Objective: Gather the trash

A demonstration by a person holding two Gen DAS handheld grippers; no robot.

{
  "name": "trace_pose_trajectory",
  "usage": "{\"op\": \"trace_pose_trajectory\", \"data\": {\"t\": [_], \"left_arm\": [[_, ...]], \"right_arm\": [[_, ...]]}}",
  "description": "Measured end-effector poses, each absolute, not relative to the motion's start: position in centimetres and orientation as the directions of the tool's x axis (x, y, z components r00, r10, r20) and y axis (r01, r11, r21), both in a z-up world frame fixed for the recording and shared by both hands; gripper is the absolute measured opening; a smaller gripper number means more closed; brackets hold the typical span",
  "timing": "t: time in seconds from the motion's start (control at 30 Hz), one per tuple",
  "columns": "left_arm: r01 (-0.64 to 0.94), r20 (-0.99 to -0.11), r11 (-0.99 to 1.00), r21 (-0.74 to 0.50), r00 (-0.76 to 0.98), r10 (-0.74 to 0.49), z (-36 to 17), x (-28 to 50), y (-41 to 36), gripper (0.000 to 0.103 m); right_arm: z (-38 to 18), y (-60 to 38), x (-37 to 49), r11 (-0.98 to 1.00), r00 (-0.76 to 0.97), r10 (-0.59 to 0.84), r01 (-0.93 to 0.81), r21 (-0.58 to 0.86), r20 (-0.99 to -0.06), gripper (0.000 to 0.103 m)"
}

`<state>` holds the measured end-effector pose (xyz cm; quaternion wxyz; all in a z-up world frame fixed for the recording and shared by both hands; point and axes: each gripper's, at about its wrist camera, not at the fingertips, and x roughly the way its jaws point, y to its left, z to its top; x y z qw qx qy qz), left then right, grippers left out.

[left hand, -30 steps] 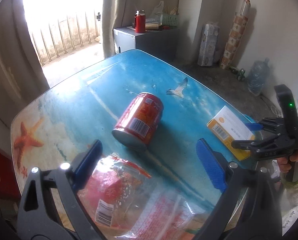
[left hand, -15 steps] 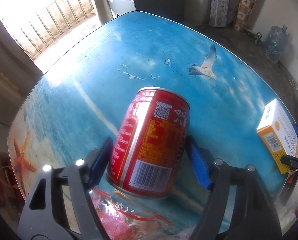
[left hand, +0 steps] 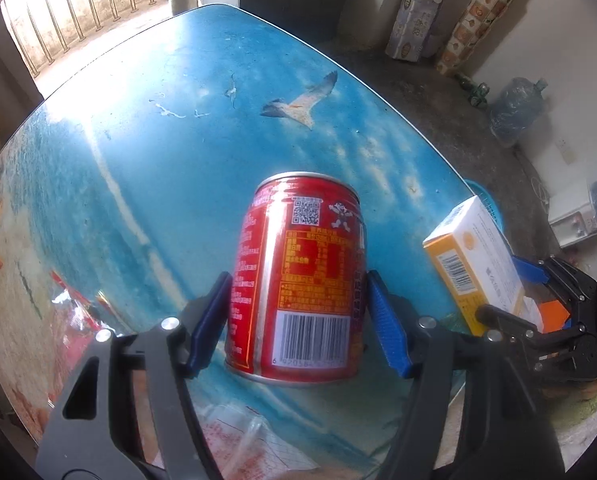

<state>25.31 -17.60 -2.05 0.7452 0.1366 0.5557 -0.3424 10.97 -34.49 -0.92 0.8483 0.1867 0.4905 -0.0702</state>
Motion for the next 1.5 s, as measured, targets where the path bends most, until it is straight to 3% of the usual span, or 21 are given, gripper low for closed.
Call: {"op": "trace_pose_trajectory", "data": {"t": [0.13,0.43,0.6,1.5], "left_arm": [[0.646,-0.901,0.738,-0.193,0.181,-0.394,-1.5,21.8,-17.4,0.063],[0.647,-0.909,0.760,-0.066,0.274,-0.313,-2.7,17.0,-17.1,0.062],[0.654,-0.902,0.756,-0.010,0.320,-0.288,-2.7,17.0,-17.5,0.062],[0.667,-0.897,0.744,0.025,0.343,-0.278,-3.8,17.7,-18.4,0.062]], "right_arm": [[-1.0,-34.9,9.9,0.914,0.508,0.070,0.312,0.259,-0.859,0.071],[-0.9,-33.8,9.3,0.934,0.484,0.041,0.292,0.206,-0.874,0.071],[-1.0,-33.4,10.0,0.937,0.468,0.037,0.292,0.194,-0.883,0.071],[-1.2,-32.8,10.7,0.935,0.462,0.013,0.308,0.175,-0.887,0.071]]}}
